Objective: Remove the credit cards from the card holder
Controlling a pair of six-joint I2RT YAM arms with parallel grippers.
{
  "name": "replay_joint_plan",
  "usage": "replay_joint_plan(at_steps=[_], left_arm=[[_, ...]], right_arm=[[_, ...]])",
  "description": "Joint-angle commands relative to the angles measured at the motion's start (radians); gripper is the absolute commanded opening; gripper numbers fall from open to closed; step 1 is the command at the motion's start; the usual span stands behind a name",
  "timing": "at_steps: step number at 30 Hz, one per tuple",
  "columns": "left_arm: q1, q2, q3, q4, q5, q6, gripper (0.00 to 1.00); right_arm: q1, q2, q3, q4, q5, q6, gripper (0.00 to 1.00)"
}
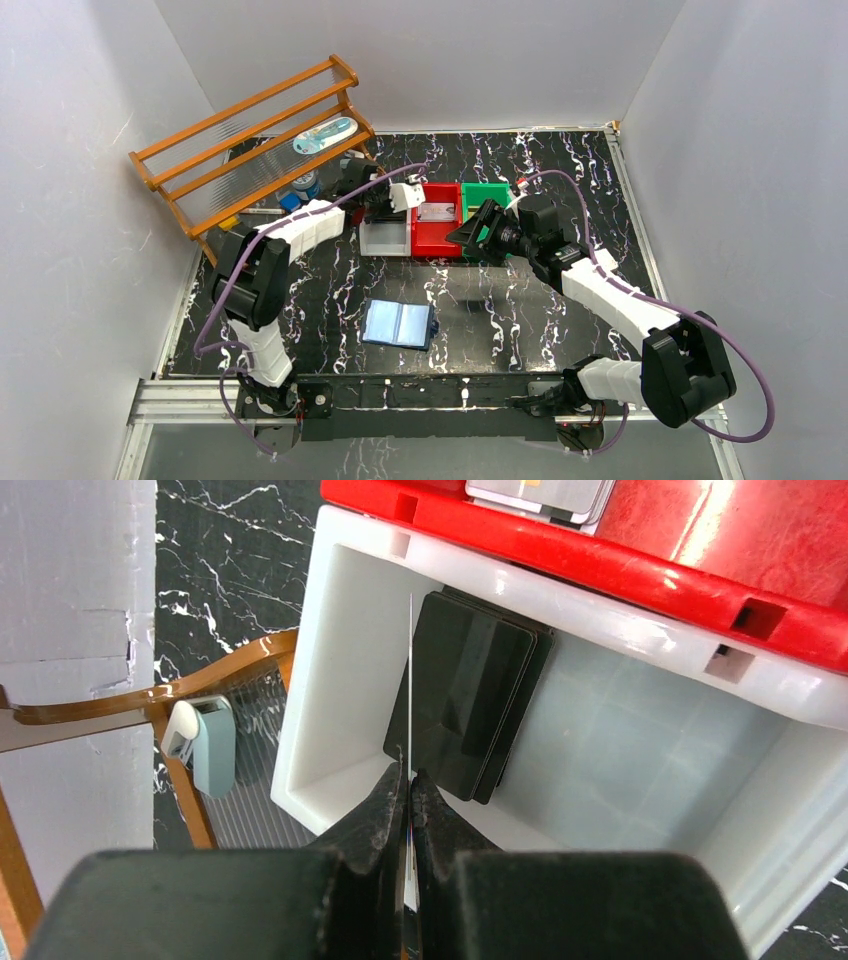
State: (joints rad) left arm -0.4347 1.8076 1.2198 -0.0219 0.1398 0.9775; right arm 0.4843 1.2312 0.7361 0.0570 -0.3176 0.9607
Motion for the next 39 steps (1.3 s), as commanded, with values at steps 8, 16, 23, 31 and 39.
replay_joint_plan(at_steps=[8,16,23,31,39], left_arm=[[-0.013,0.085,0.059,0.073,-0.082,0.025,0.00],[-0.022,0.117,0.047,0.088,-0.083,0.024,0.00],[-0.022,0.103,0.027,0.086,-0.056,0.017,0.11],[-0.022,0.057,-0.006,0.078,-0.048,-0.005,0.35],[-0.023,-0.013,-0.033,0.100,-0.034,-0.071,0.47]], right_arm=[[-0.014,-0.002,0.009,0.020,-0.031,-0.009,0.78],[-0.023,-0.022,-0.003,-0.002,-0.031,-0.011,0.79],[-0.027,-0.021,0.000,-0.006,-0.041,-0.007,0.79],[-0.027,-0.028,-0.001,-0.009,-0.042,0.002,0.79],[-0.029,-0.025,-0.003,-0.003,-0.059,0.016,0.79]])
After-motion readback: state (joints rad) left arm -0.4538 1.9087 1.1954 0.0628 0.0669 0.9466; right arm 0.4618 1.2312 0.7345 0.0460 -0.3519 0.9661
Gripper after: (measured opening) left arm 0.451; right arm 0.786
